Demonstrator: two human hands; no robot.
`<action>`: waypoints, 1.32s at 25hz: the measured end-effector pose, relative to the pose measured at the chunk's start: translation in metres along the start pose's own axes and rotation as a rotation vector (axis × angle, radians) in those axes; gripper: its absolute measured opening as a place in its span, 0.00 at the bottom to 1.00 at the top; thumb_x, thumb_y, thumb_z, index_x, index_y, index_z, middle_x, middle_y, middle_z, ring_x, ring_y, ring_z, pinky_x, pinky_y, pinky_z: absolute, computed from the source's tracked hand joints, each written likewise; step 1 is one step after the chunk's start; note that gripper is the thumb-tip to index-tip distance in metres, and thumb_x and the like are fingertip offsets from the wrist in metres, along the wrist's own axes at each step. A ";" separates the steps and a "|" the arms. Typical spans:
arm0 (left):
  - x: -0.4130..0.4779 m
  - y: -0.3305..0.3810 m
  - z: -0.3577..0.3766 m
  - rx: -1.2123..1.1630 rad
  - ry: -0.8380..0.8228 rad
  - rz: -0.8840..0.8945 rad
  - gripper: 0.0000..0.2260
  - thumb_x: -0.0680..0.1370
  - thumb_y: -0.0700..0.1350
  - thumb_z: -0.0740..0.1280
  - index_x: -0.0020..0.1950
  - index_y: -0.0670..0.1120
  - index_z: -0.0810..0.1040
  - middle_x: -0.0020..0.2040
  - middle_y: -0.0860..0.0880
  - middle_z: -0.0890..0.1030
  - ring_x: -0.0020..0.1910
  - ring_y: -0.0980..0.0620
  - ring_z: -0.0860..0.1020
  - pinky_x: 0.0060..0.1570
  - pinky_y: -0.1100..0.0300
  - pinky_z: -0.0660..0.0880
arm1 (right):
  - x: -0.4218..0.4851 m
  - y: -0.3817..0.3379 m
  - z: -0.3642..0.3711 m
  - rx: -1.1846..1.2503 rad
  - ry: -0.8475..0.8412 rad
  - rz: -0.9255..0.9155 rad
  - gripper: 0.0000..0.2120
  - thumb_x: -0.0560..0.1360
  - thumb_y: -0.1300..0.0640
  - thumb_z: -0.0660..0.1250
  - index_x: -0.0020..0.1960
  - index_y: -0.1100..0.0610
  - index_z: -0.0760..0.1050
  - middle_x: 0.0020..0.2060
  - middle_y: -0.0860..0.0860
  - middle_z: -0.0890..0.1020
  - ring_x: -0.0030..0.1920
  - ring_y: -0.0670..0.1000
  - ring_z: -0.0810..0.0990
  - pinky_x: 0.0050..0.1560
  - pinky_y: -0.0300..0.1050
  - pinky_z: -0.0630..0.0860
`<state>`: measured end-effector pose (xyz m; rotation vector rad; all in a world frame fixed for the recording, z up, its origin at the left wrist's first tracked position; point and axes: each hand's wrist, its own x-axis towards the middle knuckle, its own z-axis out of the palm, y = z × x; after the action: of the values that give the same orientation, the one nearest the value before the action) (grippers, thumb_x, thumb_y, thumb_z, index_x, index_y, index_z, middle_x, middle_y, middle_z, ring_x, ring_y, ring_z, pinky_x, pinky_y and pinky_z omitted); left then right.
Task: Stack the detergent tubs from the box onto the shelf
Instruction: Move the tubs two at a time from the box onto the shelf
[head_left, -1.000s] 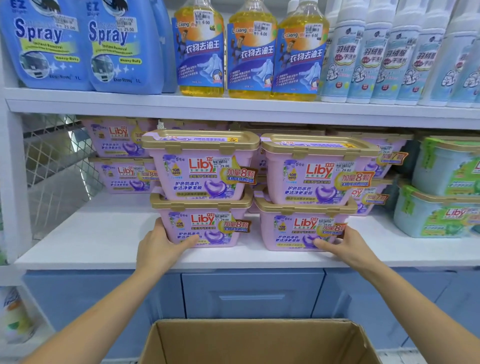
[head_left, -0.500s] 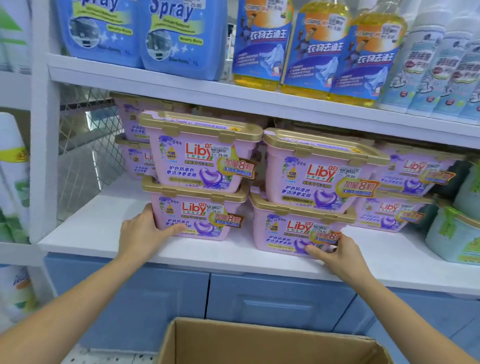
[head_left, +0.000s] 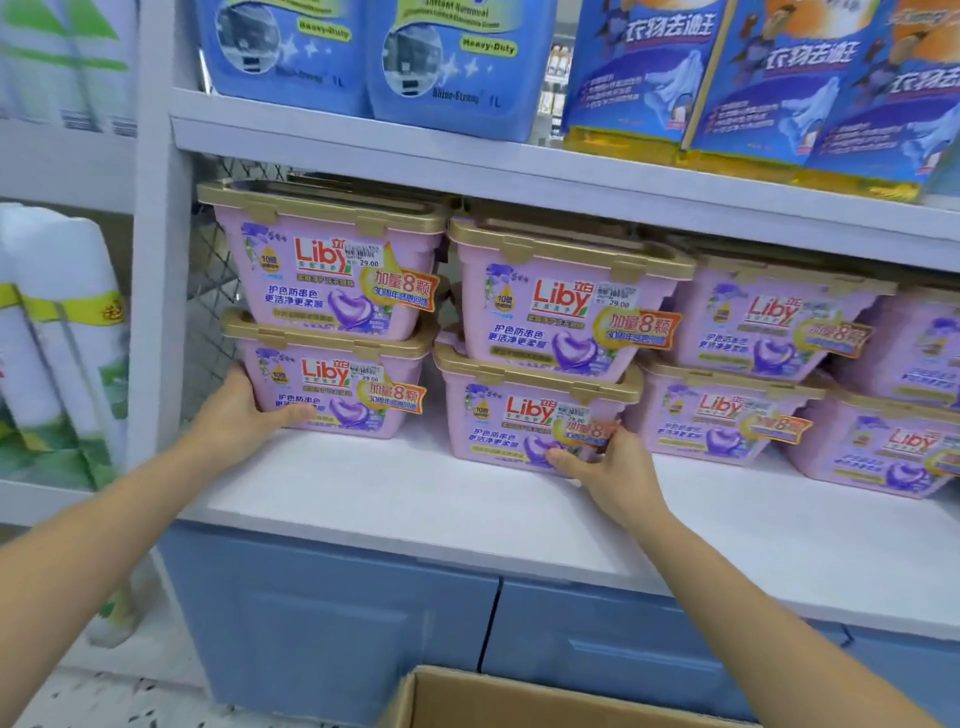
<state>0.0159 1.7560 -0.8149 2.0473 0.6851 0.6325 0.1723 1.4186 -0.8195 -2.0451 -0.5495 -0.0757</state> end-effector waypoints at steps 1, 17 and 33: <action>0.006 -0.001 0.000 -0.019 0.004 -0.008 0.33 0.65 0.48 0.77 0.64 0.39 0.67 0.62 0.48 0.77 0.60 0.45 0.76 0.59 0.50 0.72 | 0.005 -0.001 0.004 0.008 0.000 -0.003 0.13 0.66 0.53 0.75 0.42 0.58 0.74 0.34 0.55 0.80 0.38 0.56 0.79 0.42 0.51 0.76; 0.050 -0.003 0.023 0.026 0.020 0.018 0.31 0.67 0.48 0.76 0.64 0.43 0.66 0.62 0.46 0.78 0.60 0.44 0.77 0.62 0.44 0.72 | 0.055 0.008 0.006 -0.011 0.001 0.064 0.18 0.67 0.55 0.75 0.30 0.50 0.65 0.37 0.52 0.79 0.40 0.53 0.76 0.43 0.40 0.68; 0.032 0.010 0.036 0.273 0.101 -0.039 0.25 0.72 0.55 0.69 0.63 0.44 0.71 0.62 0.42 0.78 0.62 0.36 0.74 0.60 0.46 0.72 | 0.054 0.013 0.013 -0.049 0.000 0.079 0.14 0.69 0.51 0.72 0.47 0.57 0.72 0.35 0.44 0.76 0.42 0.52 0.75 0.42 0.40 0.67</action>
<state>0.0652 1.7524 -0.8182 2.2572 0.9097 0.6520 0.2239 1.4425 -0.8217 -2.1119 -0.4702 -0.0426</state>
